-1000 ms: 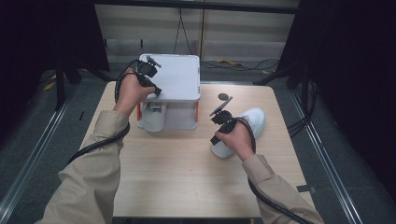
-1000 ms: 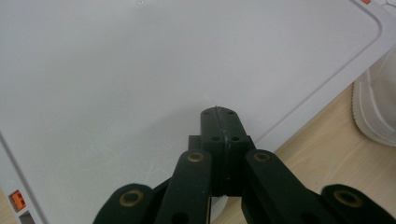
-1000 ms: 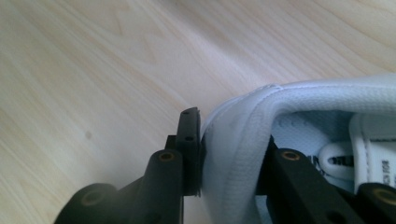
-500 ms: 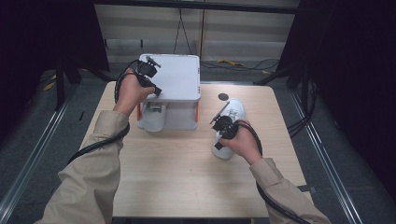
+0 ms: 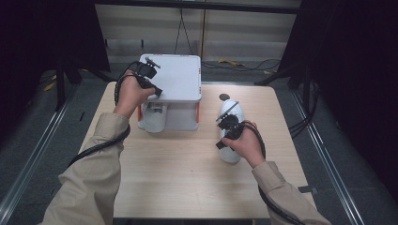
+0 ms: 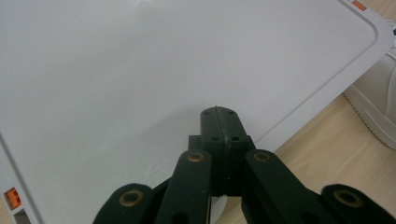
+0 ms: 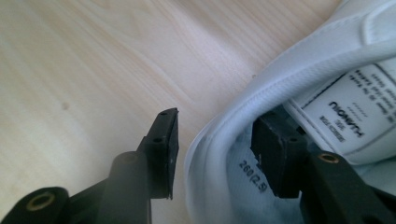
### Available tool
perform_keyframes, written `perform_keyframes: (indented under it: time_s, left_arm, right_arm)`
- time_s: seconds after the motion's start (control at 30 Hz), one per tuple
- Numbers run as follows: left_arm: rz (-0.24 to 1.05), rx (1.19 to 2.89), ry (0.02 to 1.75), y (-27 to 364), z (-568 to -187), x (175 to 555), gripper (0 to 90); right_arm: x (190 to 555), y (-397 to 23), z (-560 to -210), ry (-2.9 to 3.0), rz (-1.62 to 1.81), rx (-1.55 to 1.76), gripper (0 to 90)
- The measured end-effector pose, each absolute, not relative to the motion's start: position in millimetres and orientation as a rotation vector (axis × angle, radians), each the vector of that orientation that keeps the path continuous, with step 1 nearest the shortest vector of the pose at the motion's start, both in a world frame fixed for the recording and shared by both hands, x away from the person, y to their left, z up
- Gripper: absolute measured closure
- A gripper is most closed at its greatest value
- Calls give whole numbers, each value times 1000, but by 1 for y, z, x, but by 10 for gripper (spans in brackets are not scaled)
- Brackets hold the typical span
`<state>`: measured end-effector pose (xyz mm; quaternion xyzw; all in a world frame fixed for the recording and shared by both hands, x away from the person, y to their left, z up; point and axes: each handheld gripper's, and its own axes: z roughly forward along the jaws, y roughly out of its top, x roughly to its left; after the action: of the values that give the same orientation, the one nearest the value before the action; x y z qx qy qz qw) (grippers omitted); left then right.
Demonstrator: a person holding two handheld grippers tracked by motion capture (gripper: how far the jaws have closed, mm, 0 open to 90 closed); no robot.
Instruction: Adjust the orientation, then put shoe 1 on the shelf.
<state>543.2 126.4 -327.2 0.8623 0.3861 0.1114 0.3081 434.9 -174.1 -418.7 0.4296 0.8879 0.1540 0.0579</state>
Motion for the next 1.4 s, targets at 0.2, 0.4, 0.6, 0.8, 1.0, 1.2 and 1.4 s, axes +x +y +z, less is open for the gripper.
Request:
perform_keyframes:
  time_s: [0.2,0.4,0.6,0.8,1.0,1.2,1.4]
  left_arm:
    - [297,2273,1017,128,-328,542,900]
    - [299,2266,1025,128,-328,542,900]
    - [304,2284,1032,125,-327,542,900]
    - [275,2265,1047,127,-328,544,900]
    - [296,2278,1044,125,-327,543,900]
    - [291,2289,1049,124,-326,544,900]
    - [294,2276,1057,123,-327,543,900]
  right_arm:
    - [436,-177,-417,2677,463,1363,697]
    - [424,-188,-413,2618,454,1366,796]
    - [413,-199,-400,2610,522,1366,799]
    - [397,-197,-394,2609,497,1296,799]
    - [383,-192,-383,2645,493,1239,798]
    - [371,-184,-374,2669,478,1182,795]
    - [357,-178,-366,2687,490,1136,795]
